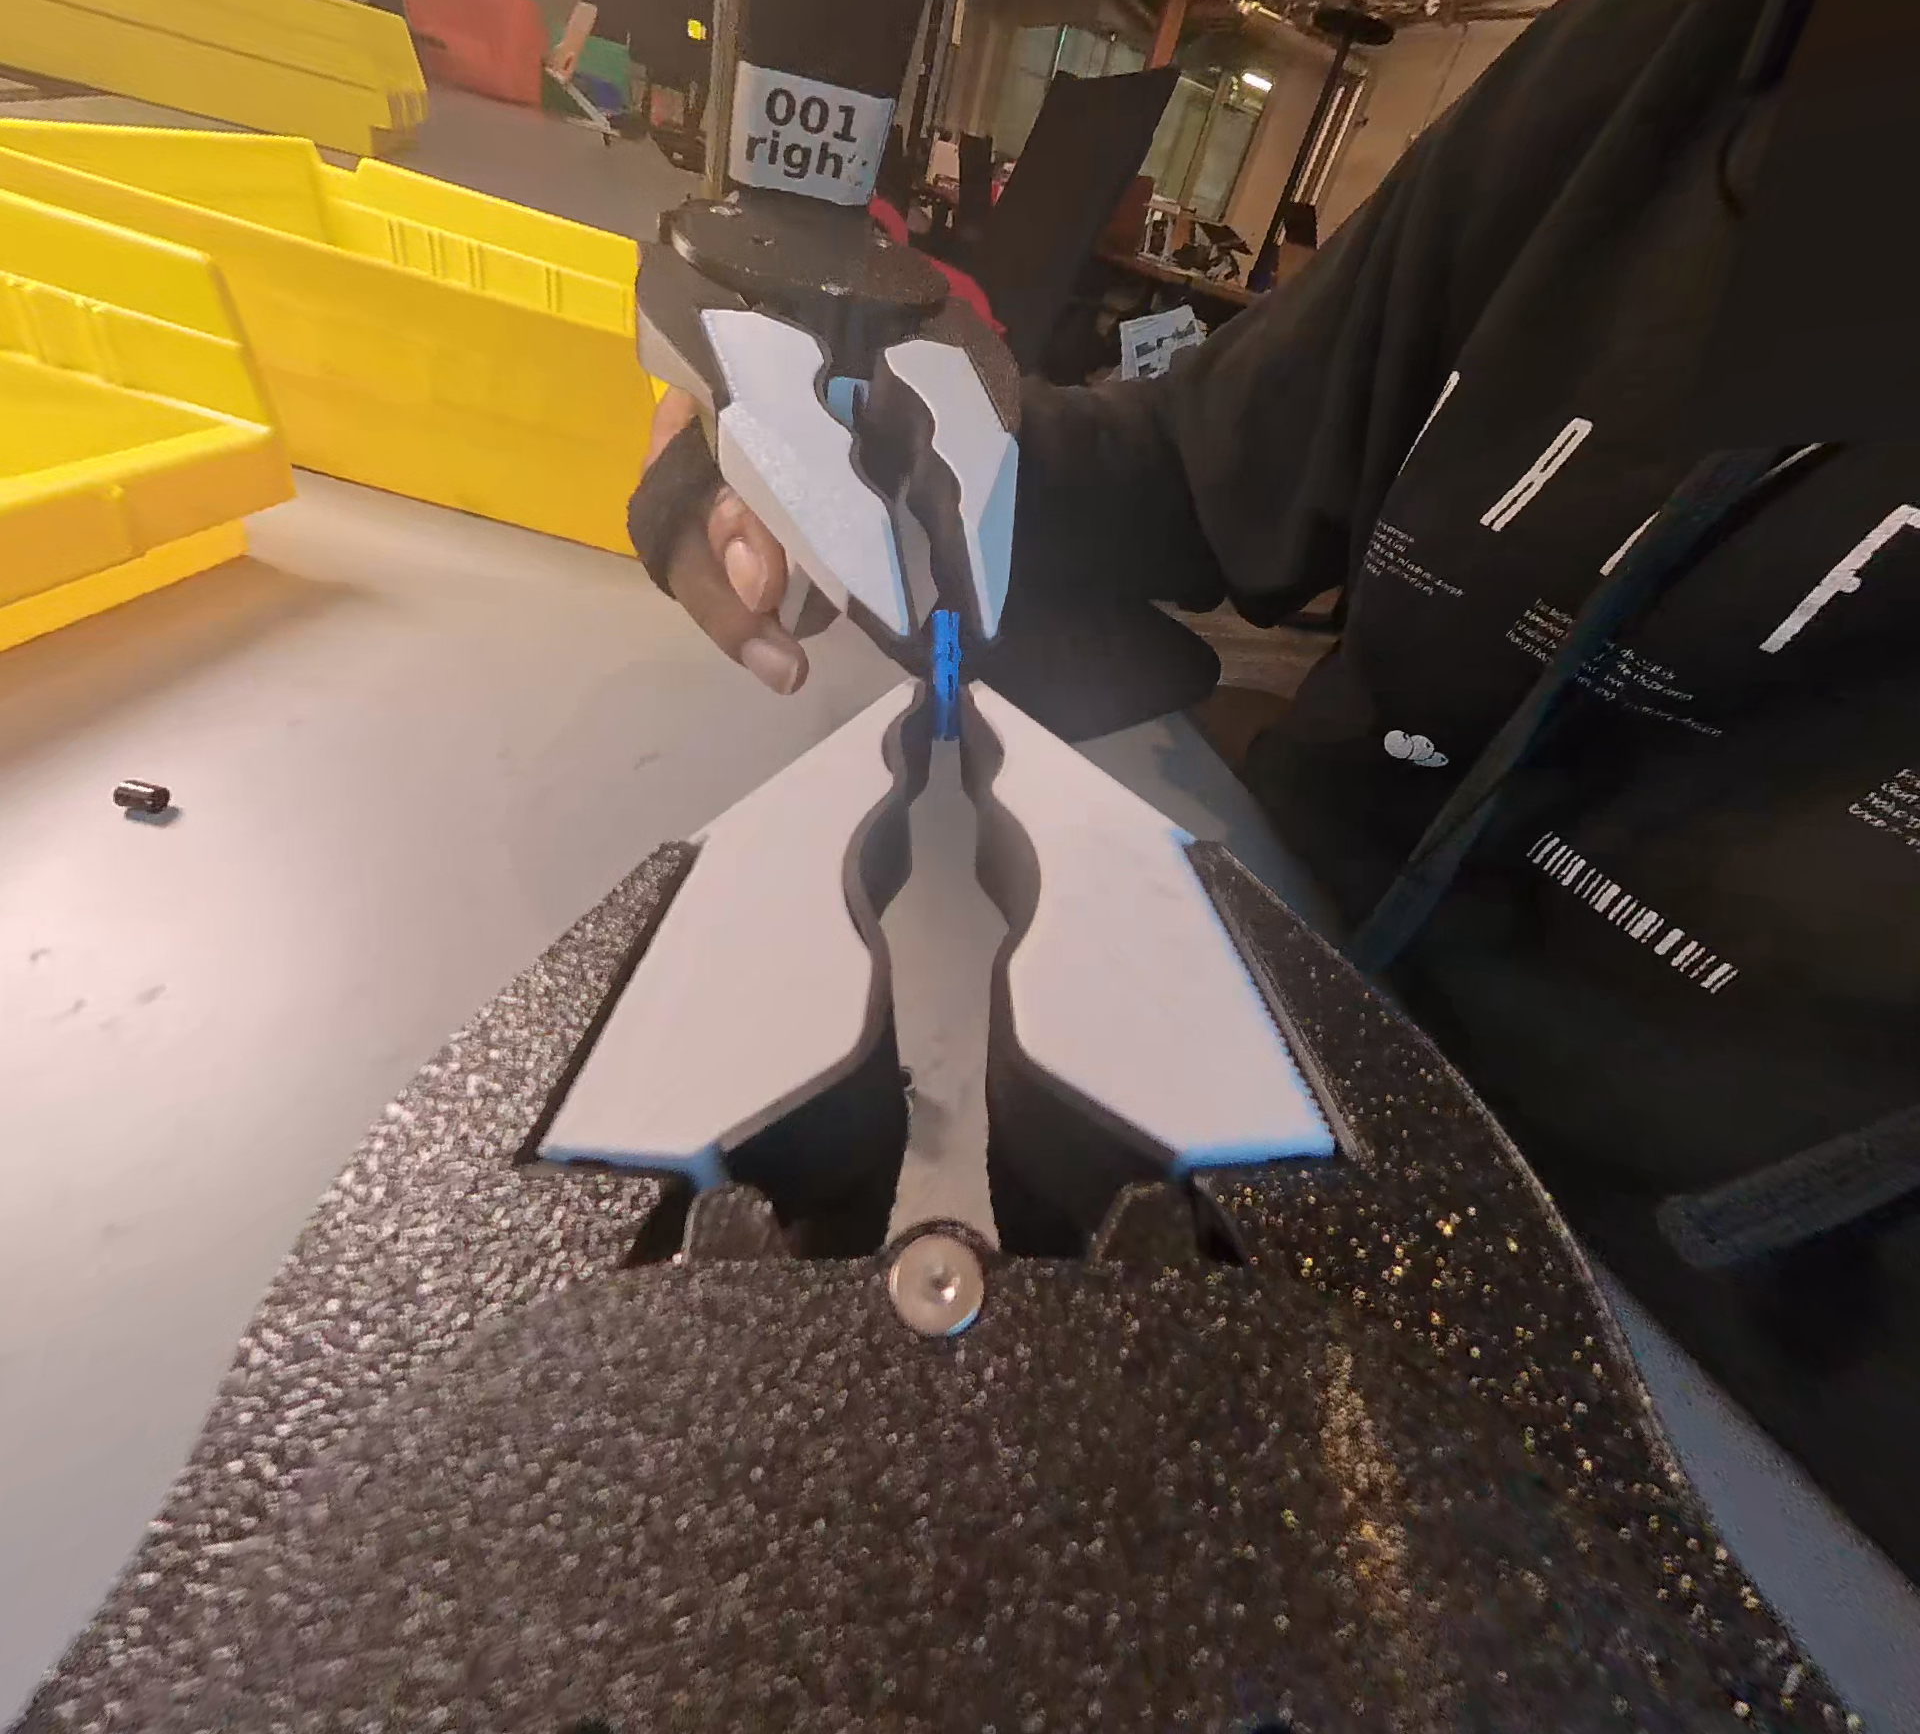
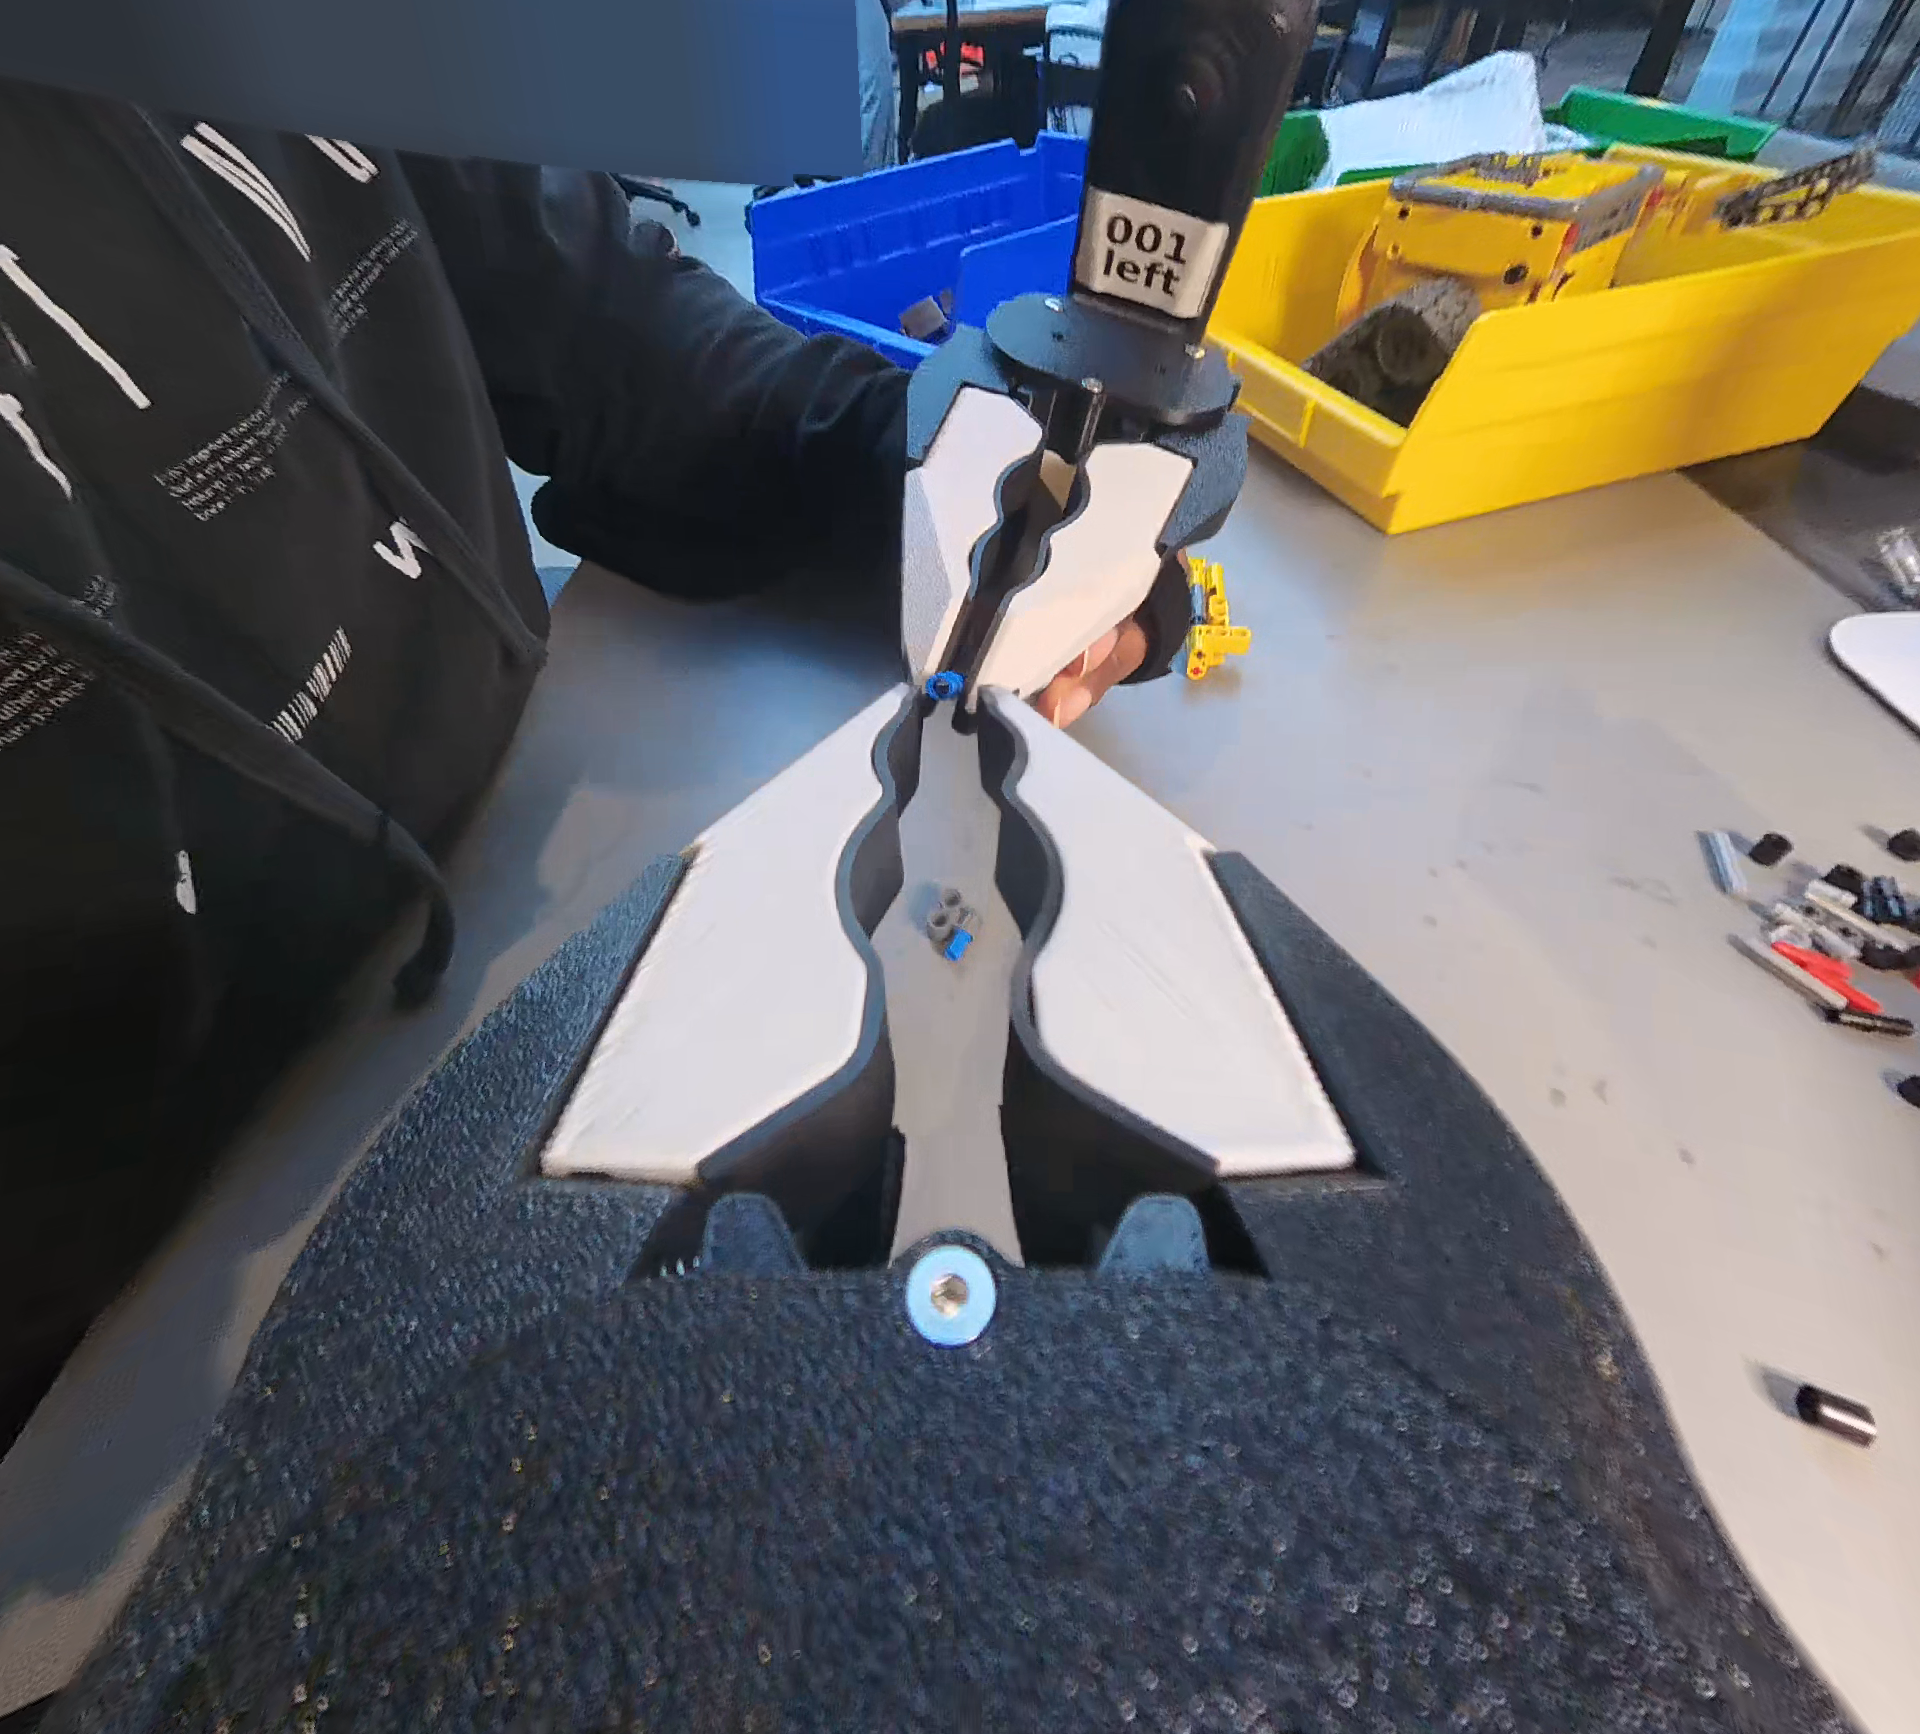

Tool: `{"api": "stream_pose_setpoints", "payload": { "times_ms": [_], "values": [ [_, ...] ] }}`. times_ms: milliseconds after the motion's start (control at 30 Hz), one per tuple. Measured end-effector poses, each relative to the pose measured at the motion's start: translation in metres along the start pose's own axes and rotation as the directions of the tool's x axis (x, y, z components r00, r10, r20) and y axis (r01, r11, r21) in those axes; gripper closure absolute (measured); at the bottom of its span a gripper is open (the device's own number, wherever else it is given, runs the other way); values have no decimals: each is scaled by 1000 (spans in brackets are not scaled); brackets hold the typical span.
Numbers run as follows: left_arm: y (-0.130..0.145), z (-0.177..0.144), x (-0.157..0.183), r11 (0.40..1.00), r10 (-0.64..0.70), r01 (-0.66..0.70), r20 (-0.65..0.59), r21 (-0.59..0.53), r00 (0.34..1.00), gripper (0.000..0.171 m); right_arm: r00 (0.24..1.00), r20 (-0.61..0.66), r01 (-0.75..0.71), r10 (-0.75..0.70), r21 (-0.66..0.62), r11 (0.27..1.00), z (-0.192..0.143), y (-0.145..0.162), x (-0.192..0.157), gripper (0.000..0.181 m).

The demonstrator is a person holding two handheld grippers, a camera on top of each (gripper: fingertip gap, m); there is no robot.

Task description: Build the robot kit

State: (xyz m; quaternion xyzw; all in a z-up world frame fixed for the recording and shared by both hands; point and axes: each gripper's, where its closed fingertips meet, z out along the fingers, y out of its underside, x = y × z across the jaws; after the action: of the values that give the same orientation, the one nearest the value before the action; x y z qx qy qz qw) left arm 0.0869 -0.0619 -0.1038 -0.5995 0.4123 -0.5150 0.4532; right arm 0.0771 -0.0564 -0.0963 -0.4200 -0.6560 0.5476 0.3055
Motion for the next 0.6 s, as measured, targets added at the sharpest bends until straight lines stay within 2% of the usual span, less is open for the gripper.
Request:
{"api": "stream_pose_setpoints", "payload": {
  "times_ms": [233,467,567,600],
  "values": [
    [0,2,0,1000,-8,8,5,-10,1000,168,999,-7,35,-35,-15,999,4,-2,-2,176],
    [24,3,-30,968,141,-89,216,-232,966,168,993,-117,-39,15,-206,978,6,22,20,176],
    [38,2,-44,944,165,-72,274,-322,948,167,985,-170,-86,39,-278,957,5,38,31,176],
    [45,1,-48,932,166,-56,283,-359,945,162,982,-179,-112,60,-296,949,6,44,33,176]
  ]
}}
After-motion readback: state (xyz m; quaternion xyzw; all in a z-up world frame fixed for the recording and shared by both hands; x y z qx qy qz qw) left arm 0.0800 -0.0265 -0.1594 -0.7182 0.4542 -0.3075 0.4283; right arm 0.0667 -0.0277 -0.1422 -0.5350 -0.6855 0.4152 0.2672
